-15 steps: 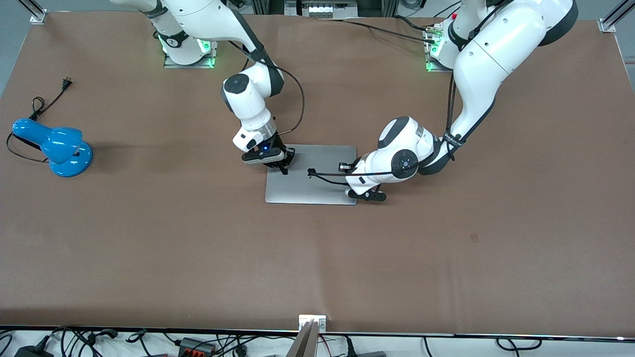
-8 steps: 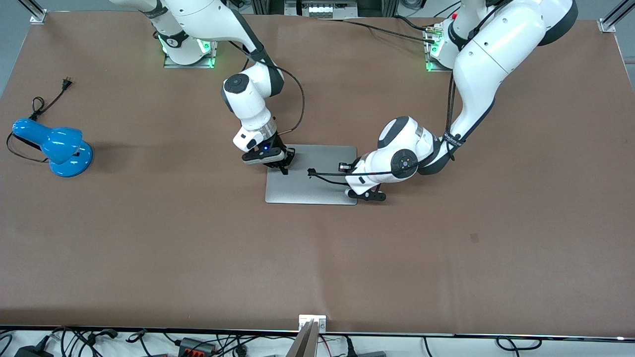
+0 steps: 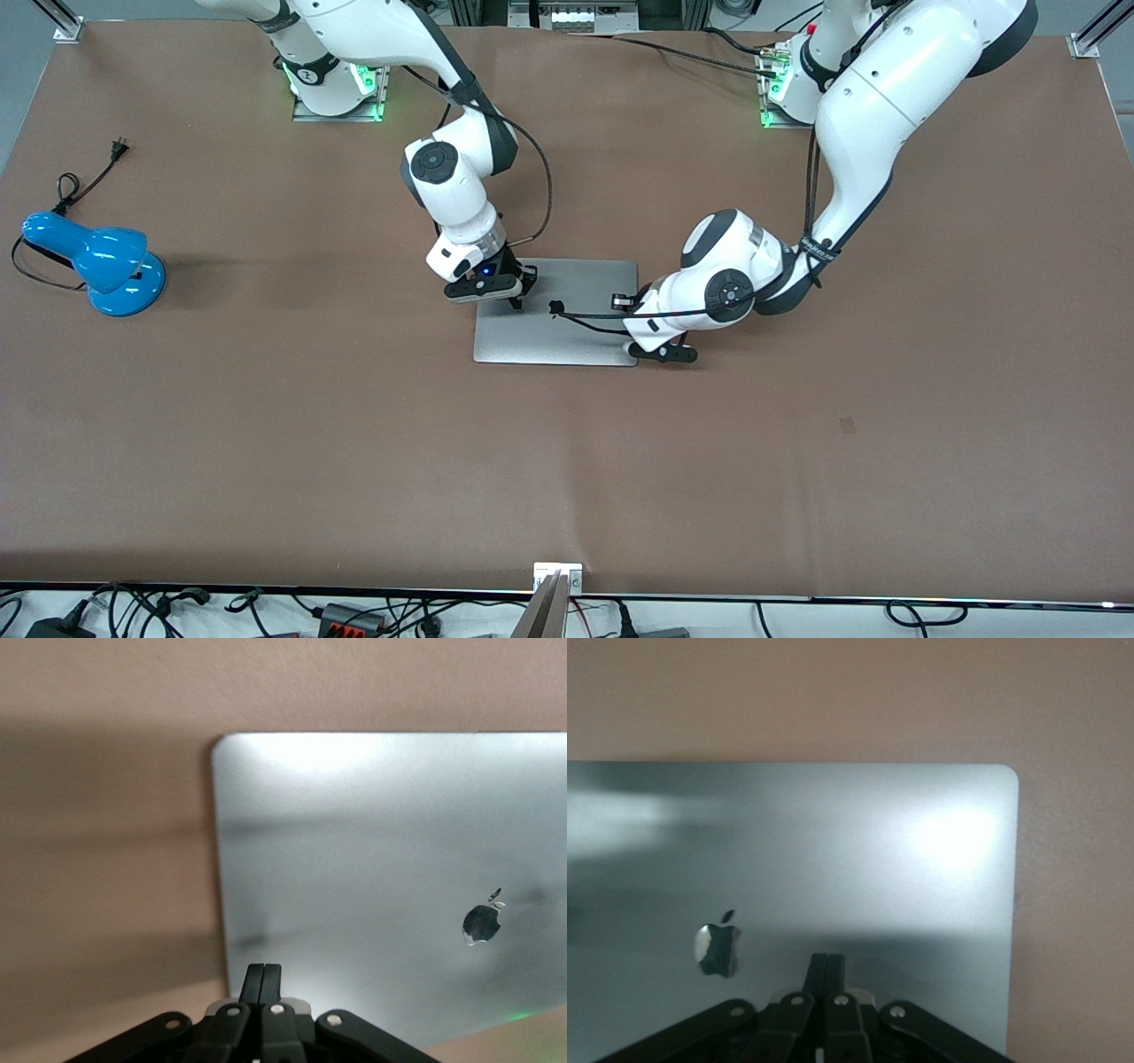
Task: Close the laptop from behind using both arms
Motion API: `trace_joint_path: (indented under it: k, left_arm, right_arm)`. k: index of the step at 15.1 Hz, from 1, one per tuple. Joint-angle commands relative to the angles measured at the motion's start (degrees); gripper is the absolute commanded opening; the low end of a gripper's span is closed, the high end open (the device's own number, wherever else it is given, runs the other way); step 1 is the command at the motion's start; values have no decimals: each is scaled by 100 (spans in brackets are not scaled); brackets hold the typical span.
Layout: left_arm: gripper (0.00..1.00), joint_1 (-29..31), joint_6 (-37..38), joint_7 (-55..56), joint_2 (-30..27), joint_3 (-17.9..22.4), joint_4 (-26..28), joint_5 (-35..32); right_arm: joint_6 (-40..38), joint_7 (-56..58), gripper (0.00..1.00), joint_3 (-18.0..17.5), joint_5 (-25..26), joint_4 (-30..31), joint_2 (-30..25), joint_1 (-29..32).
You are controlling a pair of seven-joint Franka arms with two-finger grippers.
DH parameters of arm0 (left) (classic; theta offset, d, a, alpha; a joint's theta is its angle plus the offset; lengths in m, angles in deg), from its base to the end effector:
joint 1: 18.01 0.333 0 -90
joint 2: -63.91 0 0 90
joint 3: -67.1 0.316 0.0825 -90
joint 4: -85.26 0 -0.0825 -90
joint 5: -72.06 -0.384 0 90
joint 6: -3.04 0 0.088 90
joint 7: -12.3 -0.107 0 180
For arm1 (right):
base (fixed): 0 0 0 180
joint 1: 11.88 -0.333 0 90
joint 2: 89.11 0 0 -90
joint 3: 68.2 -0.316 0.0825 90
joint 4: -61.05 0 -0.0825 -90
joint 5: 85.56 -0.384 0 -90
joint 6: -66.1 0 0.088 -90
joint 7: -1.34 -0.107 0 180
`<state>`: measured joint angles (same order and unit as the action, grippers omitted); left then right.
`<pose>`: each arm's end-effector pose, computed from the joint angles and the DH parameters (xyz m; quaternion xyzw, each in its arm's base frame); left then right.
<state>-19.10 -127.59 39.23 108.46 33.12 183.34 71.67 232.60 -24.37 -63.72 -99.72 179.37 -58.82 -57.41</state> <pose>0.5627 -0.3493 0.1948 0.9786 -0.0124 -0.1396 0.1506 0.4736 0.3948 0.2052 -0.9868 -0.0264 -0.1154 0.1103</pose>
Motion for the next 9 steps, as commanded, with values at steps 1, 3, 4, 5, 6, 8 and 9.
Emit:
trace_joint_path:
  k: [1, 3, 4, 5, 6, 8, 9]
  left_arm:
    - [0, 92, 484, 111, -543, 22, 45, -172]
    - [0, 258, 818, 111, -806, -4, 36, -172]
    - [0, 355, 1028, 103, -955, -13, 28, -172]
    - [0, 443, 1248, 76, -1131, -21, 1, -172]
    - [0, 478, 1442, 76, -1315, -21, -16, -163]
    - [0, 584, 1776, 111, -1728, -21, -25, -128]
    - [0, 671, 1926, 103, -1922, -21, -25, -102]
  right_arm:
    - [-1186, 118, 0, 17, -78, -308, -356, 140]
    - [-2380, 136, 0, 148, -69, -738, -497, 228]
    - [-3056, 127, 0, 158, -69, -1062, -541, 306]
    - [-3837, 136, 0, 201, -43, -1448, -577, 385]
    - [-4689, 153, 0, 271, 9, -1861, -603, 456]
    - [-5976, 354, 0, 368, 27, -2469, -682, 570]
    - [-6494, 521, 0, 447, 71, -2750, -717, 667]
